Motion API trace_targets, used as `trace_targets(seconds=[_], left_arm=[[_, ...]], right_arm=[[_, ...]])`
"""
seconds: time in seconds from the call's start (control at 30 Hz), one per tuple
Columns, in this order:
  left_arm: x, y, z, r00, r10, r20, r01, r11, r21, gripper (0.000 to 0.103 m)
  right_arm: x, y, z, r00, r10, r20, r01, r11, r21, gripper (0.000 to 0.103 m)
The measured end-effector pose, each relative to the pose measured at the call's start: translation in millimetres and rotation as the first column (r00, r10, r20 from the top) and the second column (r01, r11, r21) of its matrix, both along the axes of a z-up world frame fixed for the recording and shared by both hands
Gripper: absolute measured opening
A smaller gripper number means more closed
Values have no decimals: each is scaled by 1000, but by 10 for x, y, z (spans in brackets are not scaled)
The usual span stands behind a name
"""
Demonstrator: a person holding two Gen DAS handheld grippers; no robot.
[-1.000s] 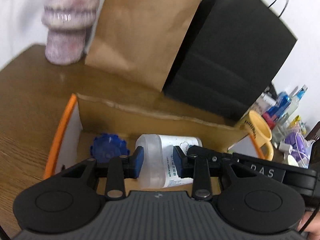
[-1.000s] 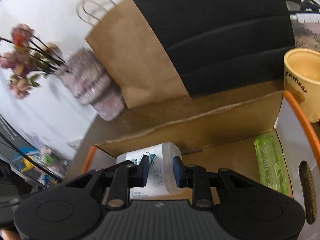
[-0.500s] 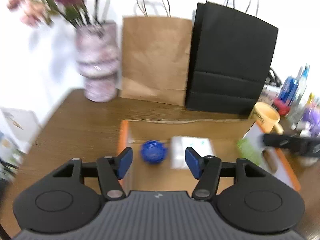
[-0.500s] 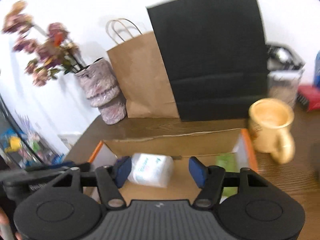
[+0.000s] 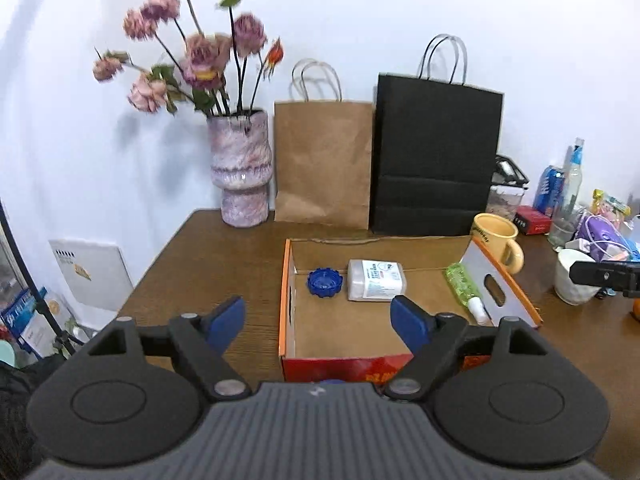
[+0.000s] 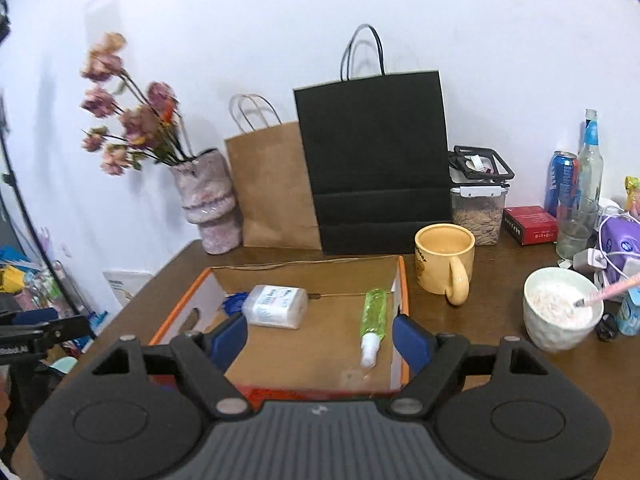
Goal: Organize rigid objects
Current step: 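Lift both tools out of the cardboard box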
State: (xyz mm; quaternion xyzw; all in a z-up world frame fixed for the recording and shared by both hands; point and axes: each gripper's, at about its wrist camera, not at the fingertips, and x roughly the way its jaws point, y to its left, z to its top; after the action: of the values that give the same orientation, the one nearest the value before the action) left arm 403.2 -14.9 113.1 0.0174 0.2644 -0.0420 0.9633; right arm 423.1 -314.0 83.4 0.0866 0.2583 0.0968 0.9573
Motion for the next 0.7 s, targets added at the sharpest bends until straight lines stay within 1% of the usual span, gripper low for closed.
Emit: trace_targets(seconds=[0.07,0.2,0.3,0.37,0.4,0.43,0.5,0.6,0.63,0.7], left_arm=[[-213,-5,19,999,12,33,-11,1000,-4,83],[-677,-3,-19,996,26,89,-25,1000,-12,88],[-1107,-17,-140,987,22,162,-21,1000,-7,92],[-1371,-9,-227,981,40,188,-37,999,-17,92],[-1472,6,-261,979,47,199,-42,999,-29,94],[-1623,16,-309,975,50,217,-41,998,-45,96],[-1885,3,-386,966,51,255,-42,998,-44,98],[-2247,2,-506,943,91,320,-80,996,-46,102],[-2345,3,-550,937,107,331,-96,994,-50,102],[-2507,6,-631,935,129,331,-113,991,-65,102]], right_arm=[[-244,2,-16,999,0,40,1,1000,-16,80],[-718,38,-79,992,2,130,5,998,-56,83],[-1076,64,-167,981,11,196,7,996,-87,84],[-1309,91,-243,973,15,230,9,995,-101,85],[-1440,111,-289,969,19,248,8,994,-107,86],[-1551,137,-331,964,23,266,8,993,-116,86],[-1780,195,-406,954,38,298,4,990,-139,87],[-2096,258,-540,937,65,342,-15,989,-147,91],[-2195,275,-594,934,74,351,-24,989,-146,91],[-2349,315,-694,926,103,362,-50,987,-151,92]])
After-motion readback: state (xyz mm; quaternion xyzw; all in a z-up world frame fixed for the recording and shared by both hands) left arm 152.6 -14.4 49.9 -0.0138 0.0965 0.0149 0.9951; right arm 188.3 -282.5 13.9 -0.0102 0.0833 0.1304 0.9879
